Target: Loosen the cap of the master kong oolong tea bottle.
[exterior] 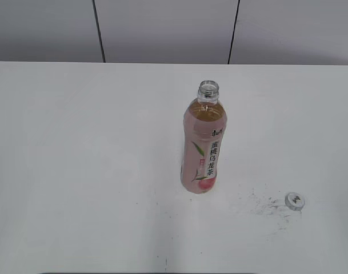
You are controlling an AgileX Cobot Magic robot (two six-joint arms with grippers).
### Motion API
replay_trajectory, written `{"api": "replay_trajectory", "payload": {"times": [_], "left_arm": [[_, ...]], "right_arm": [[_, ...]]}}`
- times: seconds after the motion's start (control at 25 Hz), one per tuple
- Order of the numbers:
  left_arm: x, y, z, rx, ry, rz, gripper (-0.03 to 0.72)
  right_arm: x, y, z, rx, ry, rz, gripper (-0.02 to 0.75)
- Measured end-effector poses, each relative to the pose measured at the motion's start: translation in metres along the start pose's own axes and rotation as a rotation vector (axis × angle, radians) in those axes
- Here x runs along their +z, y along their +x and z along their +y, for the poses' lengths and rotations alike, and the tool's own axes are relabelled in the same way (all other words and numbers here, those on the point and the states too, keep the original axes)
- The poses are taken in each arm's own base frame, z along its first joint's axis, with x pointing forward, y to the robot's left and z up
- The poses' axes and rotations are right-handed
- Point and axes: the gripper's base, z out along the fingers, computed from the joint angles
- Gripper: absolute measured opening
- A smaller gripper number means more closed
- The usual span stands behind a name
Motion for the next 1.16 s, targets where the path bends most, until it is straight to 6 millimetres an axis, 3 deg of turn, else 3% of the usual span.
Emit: {"api": "replay_trajectory", "payload": {"times": [1.16], "left_arm": [[0.0, 0.0, 0.0003, 0.01, 0.025, 0.0, 0.241]], "right_arm": [[0.0, 0.0002, -0.0027, 0.039, 0.03, 0.002, 0.519]]}}
